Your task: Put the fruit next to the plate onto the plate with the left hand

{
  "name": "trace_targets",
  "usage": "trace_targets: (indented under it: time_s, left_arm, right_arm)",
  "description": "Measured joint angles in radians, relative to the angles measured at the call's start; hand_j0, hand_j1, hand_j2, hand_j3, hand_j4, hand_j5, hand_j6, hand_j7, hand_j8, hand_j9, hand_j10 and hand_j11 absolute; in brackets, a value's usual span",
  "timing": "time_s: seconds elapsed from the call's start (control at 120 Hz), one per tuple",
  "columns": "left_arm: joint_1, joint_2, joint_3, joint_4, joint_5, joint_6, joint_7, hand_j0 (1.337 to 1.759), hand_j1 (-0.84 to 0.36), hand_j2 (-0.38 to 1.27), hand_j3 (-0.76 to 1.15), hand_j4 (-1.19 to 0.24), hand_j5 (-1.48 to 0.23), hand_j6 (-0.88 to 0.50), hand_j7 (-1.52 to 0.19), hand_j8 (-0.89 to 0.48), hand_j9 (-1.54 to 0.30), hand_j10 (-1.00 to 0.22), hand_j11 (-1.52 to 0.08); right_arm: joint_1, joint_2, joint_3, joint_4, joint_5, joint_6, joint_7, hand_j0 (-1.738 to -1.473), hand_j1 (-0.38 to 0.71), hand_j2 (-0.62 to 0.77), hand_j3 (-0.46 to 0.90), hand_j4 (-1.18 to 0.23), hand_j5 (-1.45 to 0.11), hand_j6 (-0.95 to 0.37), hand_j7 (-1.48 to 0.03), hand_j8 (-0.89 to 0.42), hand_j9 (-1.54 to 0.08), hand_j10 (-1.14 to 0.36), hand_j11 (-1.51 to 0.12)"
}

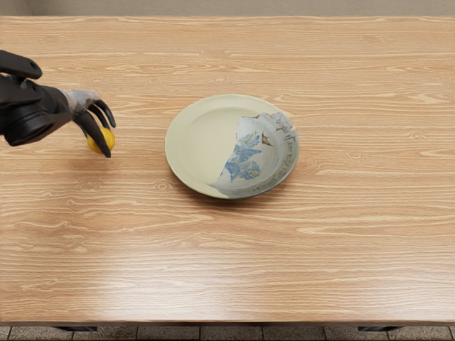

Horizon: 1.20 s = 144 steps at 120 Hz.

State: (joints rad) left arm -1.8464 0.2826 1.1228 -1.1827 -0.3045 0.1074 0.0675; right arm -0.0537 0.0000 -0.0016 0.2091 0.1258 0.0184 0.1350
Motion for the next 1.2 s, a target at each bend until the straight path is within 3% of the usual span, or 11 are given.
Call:
trace_targets:
  time_s: [0.267, 0.408, 0.675, 0.85, 1.025, 1.108, 1.2]
  left_arm:
    - [-0.02, -0.075, -0.266, 0.005, 0.013, -0.026, -0.002, 1.652, -0.17, 0.45, 0.0, -0.86, -1.16, -0.63, -1.16, -0.6, -1.15, -0.77, -1.19]
    - [-0.007, -0.121, -0.302, 0.044, 0.018, -0.022, -0.005, 1.653, -0.15, 0.42, 0.0, -0.86, -1.17, -0.64, -1.15, -0.62, -1.15, -0.77, -1.19]
    - [0.013, -0.145, -0.312, 0.078, 0.023, -0.016, -0.008, 1.651, -0.03, 0.21, 0.0, -0.84, -1.1, -0.73, -1.09, -0.69, -1.1, -0.84, -1.15]
    - [0.021, -0.145, -0.309, 0.082, 0.023, 0.047, -0.009, 1.655, 0.13, 0.1, 0.0, -0.41, -0.53, -0.36, -0.53, -0.34, -0.53, -0.41, -0.55]
    - [0.011, -0.131, -0.305, 0.077, 0.022, 0.06, -0.009, 1.657, 0.25, 0.05, 0.0, -0.18, -0.24, -0.16, -0.23, -0.15, -0.24, -0.18, -0.24]
    - [0.001, 0.022, -0.276, 0.034, 0.021, 0.015, -0.007, 1.657, 0.28, 0.03, 0.0, -0.12, -0.16, -0.11, -0.16, -0.1, -0.16, -0.12, -0.17]
    - [0.003, 0.287, -0.212, -0.031, 0.023, -0.25, -0.002, 1.658, 0.3, 0.02, 0.0, -0.08, -0.11, -0.07, -0.11, -0.07, -0.11, -0.08, -0.11]
  right_arm:
    - [0.0, 0.0, 0.0, 0.0, 0.0, 0.0, 0.0, -1.658, -0.34, 0.0, 0.0, -0.01, -0.01, -0.01, -0.01, -0.01, -0.01, -0.01, -0.01]
    - [0.0, 0.0, 0.0, 0.0, 0.0, 0.0, 0.0, -1.658, -0.34, 0.0, 0.0, -0.01, -0.01, -0.01, -0.01, -0.01, -0.01, -0.01, -0.01]
    - [0.0, 0.0, 0.0, 0.0, 0.0, 0.0, 0.0, -1.658, -0.34, 0.0, 0.0, -0.01, -0.01, -0.01, -0.01, -0.01, -0.01, -0.01, -0.01]
    - [0.0, 0.0, 0.0, 0.0, 0.0, 0.0, 0.0, -1.658, -0.34, 0.0, 0.0, -0.01, -0.01, -0.01, -0.01, -0.01, -0.01, -0.01, -0.01]
    - [0.0, 0.0, 0.0, 0.0, 0.0, 0.0, 0.0, -1.658, -0.34, 0.0, 0.0, -0.01, -0.01, -0.01, -0.01, -0.01, -0.01, -0.01, -0.01]
    - [0.0, 0.0, 0.0, 0.0, 0.0, 0.0, 0.0, -1.658, -0.34, 0.0, 0.0, -0.01, -0.01, -0.01, -0.01, -0.01, -0.01, -0.01, -0.01]
    - [0.0, 0.0, 0.0, 0.0, 0.0, 0.0, 0.0, -1.658, -0.34, 0.0, 0.0, -0.01, -0.01, -0.01, -0.01, -0.01, -0.01, -0.01, -0.01]
